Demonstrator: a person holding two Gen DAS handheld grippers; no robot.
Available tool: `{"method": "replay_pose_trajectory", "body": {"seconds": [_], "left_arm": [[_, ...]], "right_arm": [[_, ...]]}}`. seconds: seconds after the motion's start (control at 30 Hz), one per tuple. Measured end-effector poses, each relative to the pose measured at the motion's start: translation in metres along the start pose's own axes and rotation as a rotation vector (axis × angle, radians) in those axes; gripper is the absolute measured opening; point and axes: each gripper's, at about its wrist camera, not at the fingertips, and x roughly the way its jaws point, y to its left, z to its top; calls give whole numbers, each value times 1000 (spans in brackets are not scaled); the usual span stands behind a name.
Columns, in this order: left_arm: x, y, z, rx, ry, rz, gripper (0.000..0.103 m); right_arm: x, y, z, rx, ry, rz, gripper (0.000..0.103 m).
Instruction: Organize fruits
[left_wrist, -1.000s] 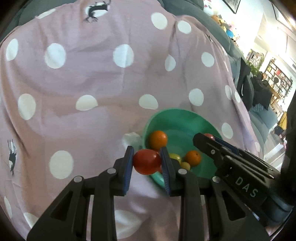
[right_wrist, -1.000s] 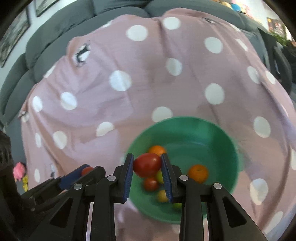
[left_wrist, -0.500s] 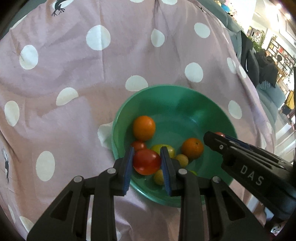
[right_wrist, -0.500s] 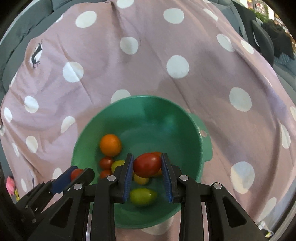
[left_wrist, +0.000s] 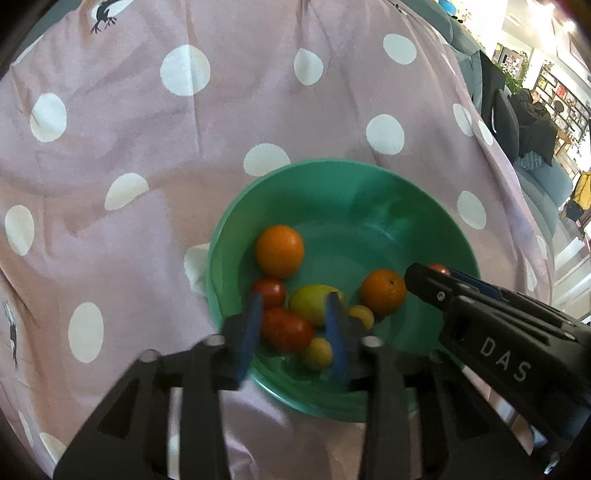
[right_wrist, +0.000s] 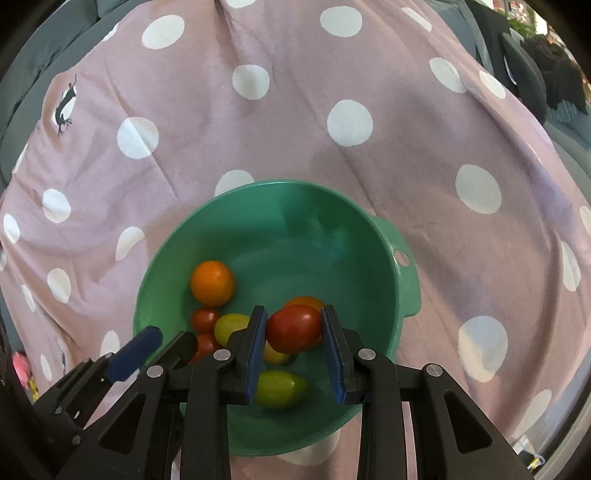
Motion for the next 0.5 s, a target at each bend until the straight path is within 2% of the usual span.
{"method": "replay_pose_trajectory", "body": {"seconds": [0.03,0.1,0.2,0.27,0.37,0.5], "left_arm": [[-2,1,0,-6,-8,-6,61],[-7,1,1,-10,-22,-15,66],[-17,0,2,-4,-46,15,76],[-24,-1,2,2,-62,20,85],[-33,1,1,4,-89,29,93],[-38,4,0,-3,-96,7,96]], "right_arm": [[-1,-1,0,3,0,8,32],[-6,-2,0,8,-12,18,33],[-14,-3,0,7,-41,20,35],[-19,-2,-1,8,-56,25,41],[-26,-3,0,10,-79,30,47],[-31,-2,0,7,-92,23,48]]}}
